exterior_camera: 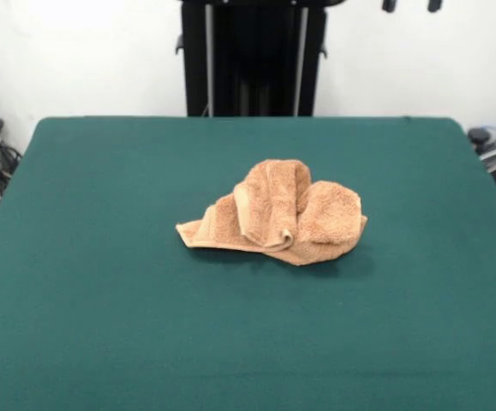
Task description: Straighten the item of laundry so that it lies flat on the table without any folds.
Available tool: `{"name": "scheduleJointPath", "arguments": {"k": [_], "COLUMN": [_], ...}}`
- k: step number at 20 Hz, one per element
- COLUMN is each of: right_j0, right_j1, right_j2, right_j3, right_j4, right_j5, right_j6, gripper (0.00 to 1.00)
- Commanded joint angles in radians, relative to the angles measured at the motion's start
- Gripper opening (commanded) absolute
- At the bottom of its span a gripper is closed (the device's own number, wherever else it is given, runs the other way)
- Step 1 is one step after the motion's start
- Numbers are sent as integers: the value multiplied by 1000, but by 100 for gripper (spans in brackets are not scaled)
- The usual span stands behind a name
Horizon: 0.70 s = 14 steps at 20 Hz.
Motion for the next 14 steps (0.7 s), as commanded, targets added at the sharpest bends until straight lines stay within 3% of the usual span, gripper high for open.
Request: {"name": "scheduleJointPath", "arguments": {"k": [1, 14], "right_j0": [-21, -58], "right_j1": [74, 115], "right_j2": [46, 39], "right_j3": [-20, -117], "right_j4": [41, 30], "right_j5": [-21, -22], "right_j6": [167, 149], "gripper": [100, 100]}}
